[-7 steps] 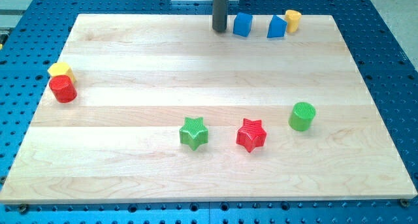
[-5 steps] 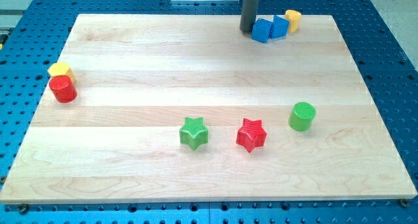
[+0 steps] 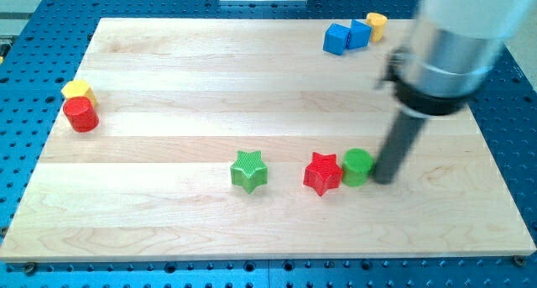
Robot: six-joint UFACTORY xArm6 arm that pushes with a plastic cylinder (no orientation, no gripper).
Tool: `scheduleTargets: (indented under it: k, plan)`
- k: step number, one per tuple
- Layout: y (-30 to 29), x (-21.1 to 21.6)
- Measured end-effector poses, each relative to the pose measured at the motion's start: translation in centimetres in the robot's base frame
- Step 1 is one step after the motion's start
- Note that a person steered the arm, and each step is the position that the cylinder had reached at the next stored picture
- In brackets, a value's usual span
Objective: Move the green circle into the blue blocks
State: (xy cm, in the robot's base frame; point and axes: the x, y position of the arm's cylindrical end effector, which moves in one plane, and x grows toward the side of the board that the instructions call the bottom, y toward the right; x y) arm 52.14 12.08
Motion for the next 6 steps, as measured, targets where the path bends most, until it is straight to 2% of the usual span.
scheduleTargets:
  k: [1,2,3,5,6]
  plan:
    - [-0.2,6.2]
    - [-7.4,7.5]
    - [-12.2,2.7]
    - [-5.5,-1.6]
    - [-5.7,-1.7]
